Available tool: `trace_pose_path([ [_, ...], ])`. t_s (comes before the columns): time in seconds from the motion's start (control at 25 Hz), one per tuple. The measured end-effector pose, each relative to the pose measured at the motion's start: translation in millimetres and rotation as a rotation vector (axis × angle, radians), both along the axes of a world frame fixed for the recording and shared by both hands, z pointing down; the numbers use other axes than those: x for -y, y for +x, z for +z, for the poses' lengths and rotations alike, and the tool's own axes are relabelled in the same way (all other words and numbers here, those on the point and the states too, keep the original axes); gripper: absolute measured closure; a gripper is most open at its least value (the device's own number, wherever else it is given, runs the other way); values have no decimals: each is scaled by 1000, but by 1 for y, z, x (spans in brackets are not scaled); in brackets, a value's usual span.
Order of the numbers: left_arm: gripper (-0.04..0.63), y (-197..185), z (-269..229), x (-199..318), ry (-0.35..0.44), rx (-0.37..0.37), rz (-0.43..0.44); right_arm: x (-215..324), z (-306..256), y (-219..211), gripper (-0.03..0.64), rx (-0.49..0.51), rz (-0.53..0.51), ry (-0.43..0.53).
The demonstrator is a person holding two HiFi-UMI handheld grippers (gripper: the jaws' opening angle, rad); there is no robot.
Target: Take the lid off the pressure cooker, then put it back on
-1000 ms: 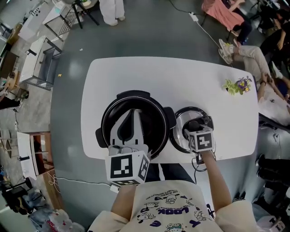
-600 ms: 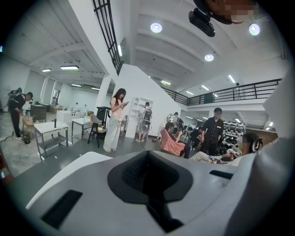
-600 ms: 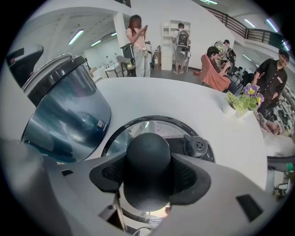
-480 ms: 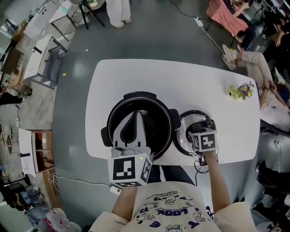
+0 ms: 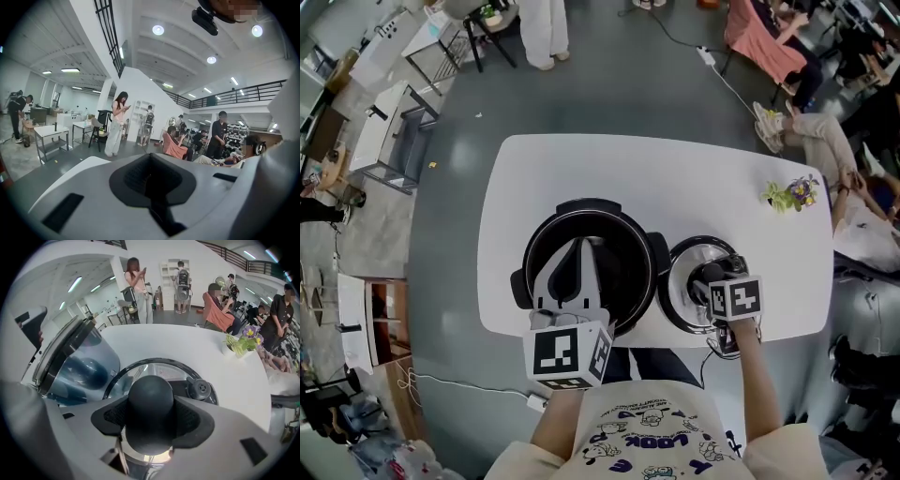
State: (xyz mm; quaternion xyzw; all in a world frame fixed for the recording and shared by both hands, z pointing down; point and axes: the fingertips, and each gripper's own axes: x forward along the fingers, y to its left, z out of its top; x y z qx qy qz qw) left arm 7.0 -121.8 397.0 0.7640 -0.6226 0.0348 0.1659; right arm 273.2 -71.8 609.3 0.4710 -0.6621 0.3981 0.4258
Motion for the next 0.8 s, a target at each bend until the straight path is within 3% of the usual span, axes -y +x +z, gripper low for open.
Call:
trace_pose_path([
  [0.8,581,12,-32,-18,57,-22,28,-13,-120,23,324,30,-63,58],
])
